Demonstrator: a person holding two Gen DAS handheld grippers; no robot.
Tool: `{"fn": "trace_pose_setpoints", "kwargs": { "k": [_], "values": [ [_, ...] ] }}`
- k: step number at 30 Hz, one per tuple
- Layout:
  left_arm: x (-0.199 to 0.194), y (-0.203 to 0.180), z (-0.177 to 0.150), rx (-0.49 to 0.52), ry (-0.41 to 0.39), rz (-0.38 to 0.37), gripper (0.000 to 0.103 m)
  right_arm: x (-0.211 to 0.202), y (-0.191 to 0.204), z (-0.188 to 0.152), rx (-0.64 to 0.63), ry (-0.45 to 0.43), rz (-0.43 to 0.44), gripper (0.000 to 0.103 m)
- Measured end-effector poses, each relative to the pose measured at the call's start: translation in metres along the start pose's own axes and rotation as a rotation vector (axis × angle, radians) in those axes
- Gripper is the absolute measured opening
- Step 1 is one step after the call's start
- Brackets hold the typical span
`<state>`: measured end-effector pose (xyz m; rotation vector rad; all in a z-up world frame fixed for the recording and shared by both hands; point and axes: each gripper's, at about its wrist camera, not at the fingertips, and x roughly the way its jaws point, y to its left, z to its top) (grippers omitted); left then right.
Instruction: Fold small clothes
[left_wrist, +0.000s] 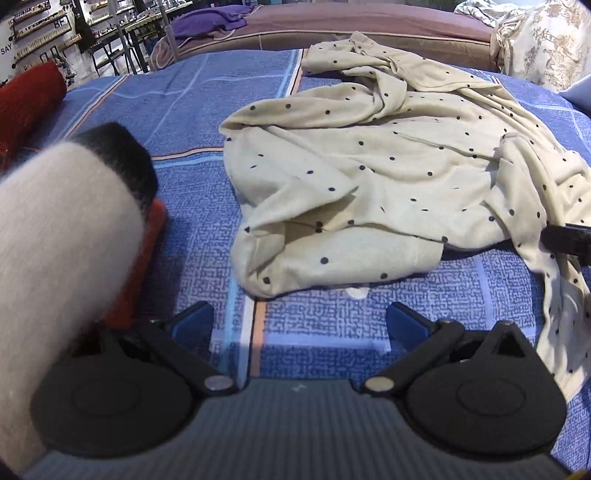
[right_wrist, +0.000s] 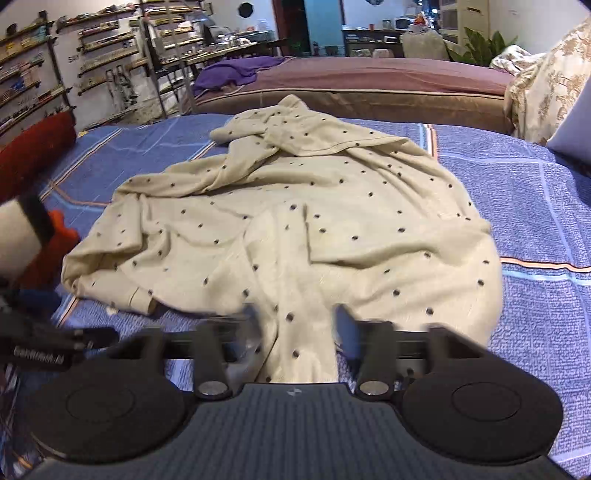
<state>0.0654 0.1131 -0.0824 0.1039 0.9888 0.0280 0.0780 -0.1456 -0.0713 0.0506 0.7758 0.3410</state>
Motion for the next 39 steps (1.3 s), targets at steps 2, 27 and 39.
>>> {"fn": "trace_pose_setpoints", "kwargs": {
  "k": [2,27,39],
  "values": [
    [0.002,0.001,0.004,0.006,-0.024,-0.007,0.103,-0.021,-0.004,-0.002,0.018,-0.081,-0.018,0.004],
    [-0.087,0.049,0.070,-0.134,-0.288,-0.178,0.014,-0.036,-0.073,0.001,0.231,-0.140,-0.071,0.103],
    [-0.093,0.058,0.034,-0.154,-0.192,-0.191,0.064,0.038,0.012,-0.018,0.760,-0.102,0.341,0.103]
  ]
}}
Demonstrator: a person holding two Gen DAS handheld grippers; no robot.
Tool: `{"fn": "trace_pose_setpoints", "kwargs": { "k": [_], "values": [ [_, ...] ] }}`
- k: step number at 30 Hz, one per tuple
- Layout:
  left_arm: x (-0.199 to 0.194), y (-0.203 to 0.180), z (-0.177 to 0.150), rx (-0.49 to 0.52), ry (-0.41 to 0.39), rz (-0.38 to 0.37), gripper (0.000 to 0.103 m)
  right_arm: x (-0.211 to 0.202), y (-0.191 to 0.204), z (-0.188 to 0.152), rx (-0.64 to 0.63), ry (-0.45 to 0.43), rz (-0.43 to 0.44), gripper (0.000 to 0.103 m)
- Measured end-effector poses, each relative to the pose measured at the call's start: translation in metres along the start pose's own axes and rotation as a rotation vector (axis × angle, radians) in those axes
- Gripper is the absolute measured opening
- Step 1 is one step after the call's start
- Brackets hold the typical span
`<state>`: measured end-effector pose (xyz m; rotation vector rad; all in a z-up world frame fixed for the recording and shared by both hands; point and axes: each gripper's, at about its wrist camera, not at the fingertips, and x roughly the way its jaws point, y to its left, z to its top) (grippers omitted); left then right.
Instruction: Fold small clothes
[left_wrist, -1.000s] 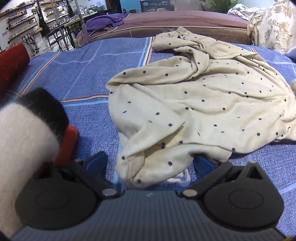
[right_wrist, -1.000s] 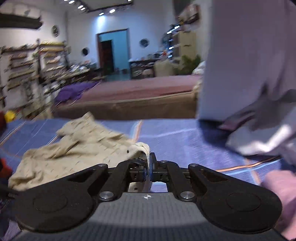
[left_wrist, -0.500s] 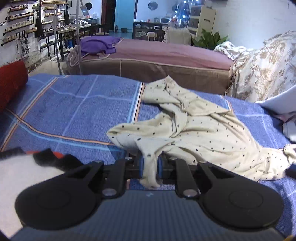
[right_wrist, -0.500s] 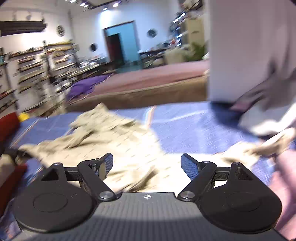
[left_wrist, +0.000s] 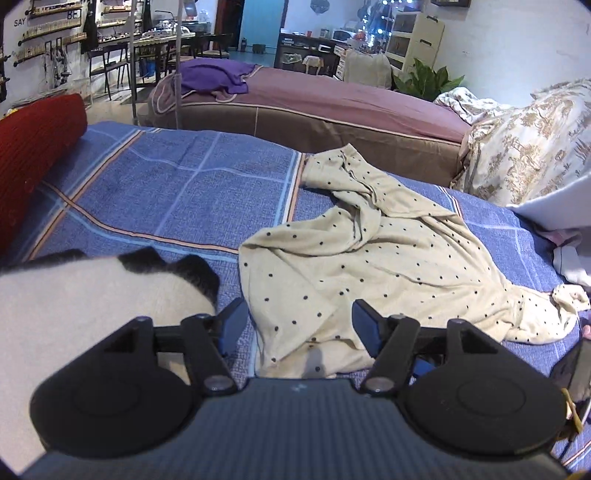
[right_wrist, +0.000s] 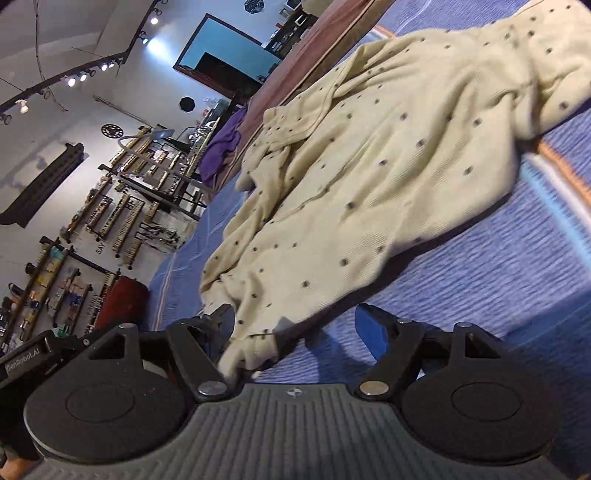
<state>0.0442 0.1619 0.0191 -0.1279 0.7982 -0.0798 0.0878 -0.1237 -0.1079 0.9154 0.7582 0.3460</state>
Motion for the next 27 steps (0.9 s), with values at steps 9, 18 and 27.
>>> {"fn": "trace_pose_setpoints", "kwargs": {
  "k": [9,18,27],
  "values": [
    [-0.006,-0.003,-0.011,0.016,0.030,0.001,0.075,0.051,0.046,-0.019,-0.083,0.098,0.040,0.017],
    [0.011,-0.052,0.016,0.181,0.025,-0.066,0.096,-0.143,0.011,-0.048,-0.298,0.190,0.035,0.015],
    [0.103,-0.169,0.017,0.632,0.094,0.095,0.103,-0.346,-0.085,-0.057,-0.134,-0.146,-0.513,0.014]
  ]
}}
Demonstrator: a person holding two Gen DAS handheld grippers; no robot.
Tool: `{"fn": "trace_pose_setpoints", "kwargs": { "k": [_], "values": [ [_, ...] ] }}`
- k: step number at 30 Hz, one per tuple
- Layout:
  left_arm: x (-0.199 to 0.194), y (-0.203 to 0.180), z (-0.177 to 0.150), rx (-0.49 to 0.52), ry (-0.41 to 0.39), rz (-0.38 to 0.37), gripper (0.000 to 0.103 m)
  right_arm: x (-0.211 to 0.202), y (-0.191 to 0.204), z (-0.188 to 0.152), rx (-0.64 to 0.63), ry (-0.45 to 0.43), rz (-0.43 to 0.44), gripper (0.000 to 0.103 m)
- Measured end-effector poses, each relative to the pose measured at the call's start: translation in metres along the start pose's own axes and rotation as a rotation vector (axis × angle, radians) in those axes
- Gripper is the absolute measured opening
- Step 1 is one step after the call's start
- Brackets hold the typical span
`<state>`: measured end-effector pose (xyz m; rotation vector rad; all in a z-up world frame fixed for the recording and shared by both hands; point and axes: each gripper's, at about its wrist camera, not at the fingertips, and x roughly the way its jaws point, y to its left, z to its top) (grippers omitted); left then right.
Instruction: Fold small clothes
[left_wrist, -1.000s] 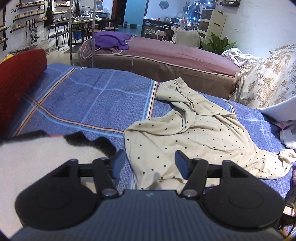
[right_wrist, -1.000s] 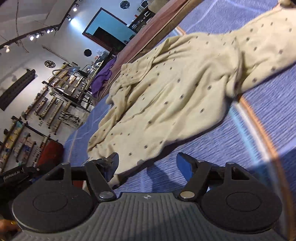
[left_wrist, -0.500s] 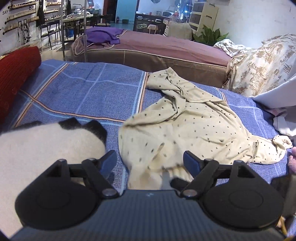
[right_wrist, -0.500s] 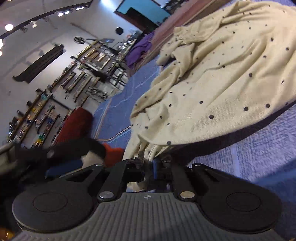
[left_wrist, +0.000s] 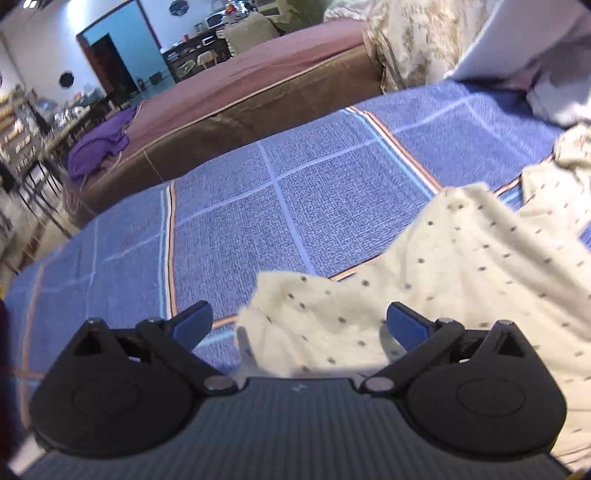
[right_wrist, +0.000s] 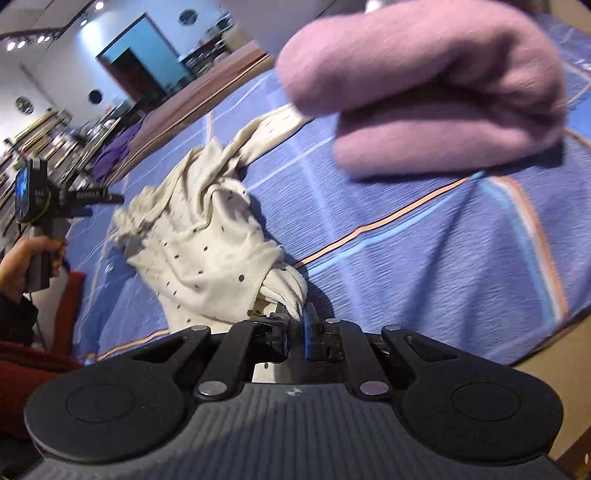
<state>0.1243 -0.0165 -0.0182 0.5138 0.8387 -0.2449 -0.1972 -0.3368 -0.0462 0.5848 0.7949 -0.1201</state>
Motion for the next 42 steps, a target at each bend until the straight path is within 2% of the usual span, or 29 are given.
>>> {"fn": "trace_pose_setpoints", "kwargs": {
  "k": [1,2,3,5,8,9,10,11,12,13,14,16,18,21,26,29,31,34,36,37,38,40,41,42],
  "values": [
    [0.011,-0.010,0.005,0.065,0.033,0.042,0.103,-0.005,-0.010,0.000,0.036,-0.041,-0.023,0.014],
    [0.018,-0.018,0.008,0.111,0.069,0.050,0.103,-0.006,-0.018,0.000,0.075,-0.064,-0.034,0.014],
    [0.021,-0.026,0.008,0.149,0.087,0.015,0.103,-0.003,-0.023,0.001,0.093,-0.074,-0.042,0.014],
    [0.021,-0.038,0.008,0.173,0.059,-0.084,0.103,0.008,-0.015,0.004,0.061,-0.058,-0.036,0.014],
    [0.030,-0.054,0.008,0.231,0.023,-0.109,0.103,0.017,0.000,0.004,0.044,-0.035,0.026,0.014],
    [0.040,-0.056,0.006,0.246,0.057,-0.127,0.102,0.020,0.004,0.004,0.033,-0.034,0.027,0.014],
    [0.055,-0.057,0.005,0.230,0.125,-0.170,0.093,0.018,0.007,0.003,0.029,-0.038,0.030,0.015],
    [0.059,-0.050,0.003,0.176,0.131,-0.235,0.085,0.016,0.010,0.005,0.033,-0.045,0.036,0.015],
    [0.059,-0.038,0.000,0.090,0.127,-0.321,0.065,0.014,0.011,0.006,0.038,-0.051,0.040,0.015],
    [0.059,-0.028,-0.003,0.031,0.131,-0.368,0.050,0.012,0.012,0.007,0.038,-0.052,0.035,0.016],
    [0.055,-0.023,-0.007,0.023,0.121,-0.371,0.041,0.011,0.011,0.007,0.037,-0.052,0.023,0.016],
    [0.046,-0.015,-0.016,0.043,0.127,-0.397,0.016,0.007,0.009,0.006,0.045,-0.053,0.008,0.017],
    [0.035,-0.004,-0.027,-0.004,0.132,-0.440,0.011,0.006,0.007,0.006,0.052,-0.054,-0.002,0.017],
    [0.008,0.027,-0.058,-0.132,0.136,-0.523,0.010,0.006,0.010,0.010,0.038,-0.063,-0.002,0.017],
    [-0.069,0.078,-0.139,-0.285,0.161,-0.649,0.010,0.012,0.030,0.030,-0.063,-0.089,0.017,0.017],
    [-0.123,0.106,-0.195,-0.355,0.191,-0.673,0.010,0.029,0.046,0.051,-0.119,-0.106,0.057,0.016],
    [-0.150,0.128,-0.227,-0.424,0.216,-0.632,0.007,0.046,0.059,0.065,-0.150,-0.127,0.087,0.016],
    [-0.187,0.176,-0.277,-0.545,0.260,-0.490,0.007,0.072,0.088,0.084,-0.193,-0.142,0.151,0.016],
    [-0.200,0.198,-0.293,-0.589,0.263,-0.392,0.008,0.085,0.109,0.089,-0.212,-0.149,0.221,0.016],
    [-0.205,0.205,-0.294,-0.601,0.230,-0.350,0.015,0.090,0.118,0.089,-0.221,-0.147,0.246,0.016],
    [-0.205,0.208,-0.289,-0.606,0.193,-0.341,0.024,0.094,0.126,0.087,-0.225,-0.146,0.264,0.016],
    [-0.200,0.199,-0.266,-0.563,0.136,-0.372,0.072,0.100,0.133,0.081,-0.218,-0.127,0.286,0.016],
    [-0.193,0.187,-0.249,-0.525,0.117,-0.403,0.080,0.102,0.133,0.077,-0.211,-0.119,0.291,0.016],
    [-0.184,0.171,-0.229,-0.488,0.123,-0.443,0.096,0.100,0.131,0.072,-0.202,-0.115,0.289,0.016]
  ]
}}
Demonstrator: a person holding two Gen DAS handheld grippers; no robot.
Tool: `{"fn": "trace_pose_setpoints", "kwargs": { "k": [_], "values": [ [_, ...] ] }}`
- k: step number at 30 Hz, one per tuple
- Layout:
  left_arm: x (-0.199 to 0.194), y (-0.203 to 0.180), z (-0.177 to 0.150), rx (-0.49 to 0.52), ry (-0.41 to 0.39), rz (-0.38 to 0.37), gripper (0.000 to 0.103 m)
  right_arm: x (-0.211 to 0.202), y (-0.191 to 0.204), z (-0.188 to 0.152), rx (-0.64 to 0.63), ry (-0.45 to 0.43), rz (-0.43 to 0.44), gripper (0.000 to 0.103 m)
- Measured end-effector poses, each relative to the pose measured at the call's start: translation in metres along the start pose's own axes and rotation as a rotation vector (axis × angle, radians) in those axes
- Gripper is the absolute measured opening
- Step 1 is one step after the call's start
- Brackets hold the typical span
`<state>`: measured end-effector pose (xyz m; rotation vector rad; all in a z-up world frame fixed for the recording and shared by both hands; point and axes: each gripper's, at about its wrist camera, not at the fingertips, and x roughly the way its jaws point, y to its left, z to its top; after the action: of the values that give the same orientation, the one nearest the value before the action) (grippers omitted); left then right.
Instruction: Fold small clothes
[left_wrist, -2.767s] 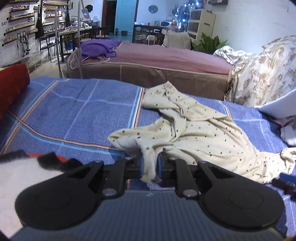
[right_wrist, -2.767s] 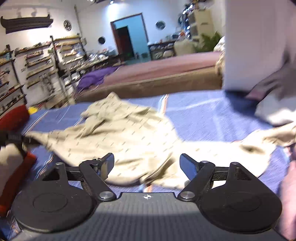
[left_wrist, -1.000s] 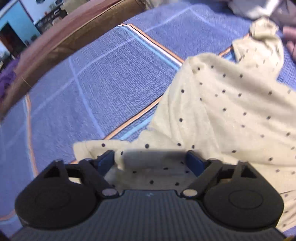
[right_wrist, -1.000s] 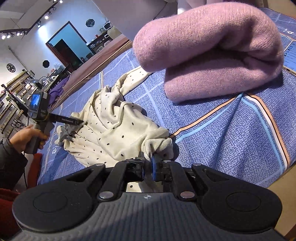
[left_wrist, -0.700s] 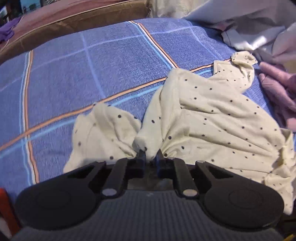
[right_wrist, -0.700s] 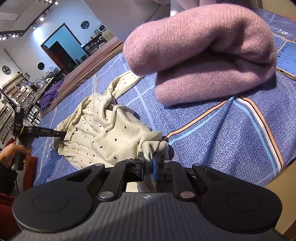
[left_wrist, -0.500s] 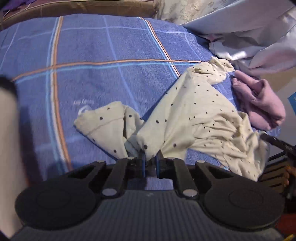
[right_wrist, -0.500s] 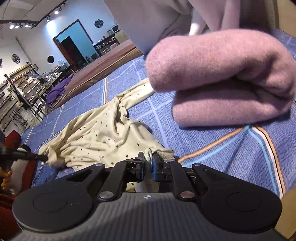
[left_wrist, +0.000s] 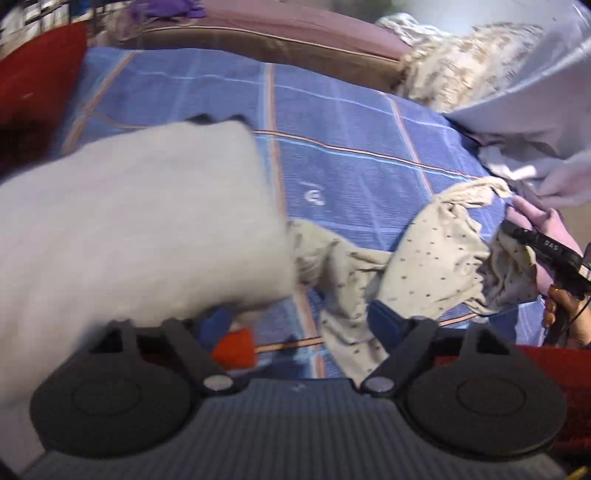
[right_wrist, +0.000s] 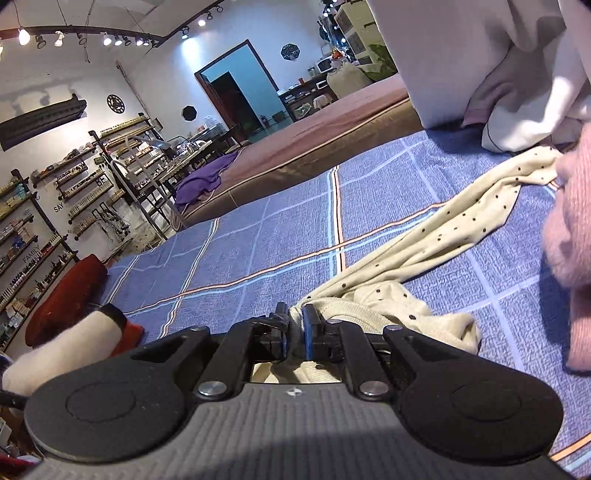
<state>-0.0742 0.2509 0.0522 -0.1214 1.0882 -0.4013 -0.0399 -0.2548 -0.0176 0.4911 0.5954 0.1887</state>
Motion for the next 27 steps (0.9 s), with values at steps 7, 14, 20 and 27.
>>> {"fn": "trace_pose_setpoints", "kwargs": {
  "k": [7,14,20,27],
  "values": [
    [0.078,-0.114,0.068,0.181,0.081,-0.266,0.102,-0.052,-0.029,-0.030,0.140,-0.022,-0.105,0.017],
    [0.173,-0.230,0.110,0.500,-0.033,-0.203,0.103,-0.068,-0.050,-0.054,0.240,-0.026,-0.119,0.017],
    [0.275,-0.289,0.143,0.545,0.070,-0.168,0.087,-0.074,-0.052,-0.056,0.245,-0.053,-0.107,0.017],
    [0.338,-0.374,0.128,0.785,0.061,-0.045,0.059,-0.083,-0.059,-0.068,0.296,-0.053,-0.106,0.017]
  ]
}}
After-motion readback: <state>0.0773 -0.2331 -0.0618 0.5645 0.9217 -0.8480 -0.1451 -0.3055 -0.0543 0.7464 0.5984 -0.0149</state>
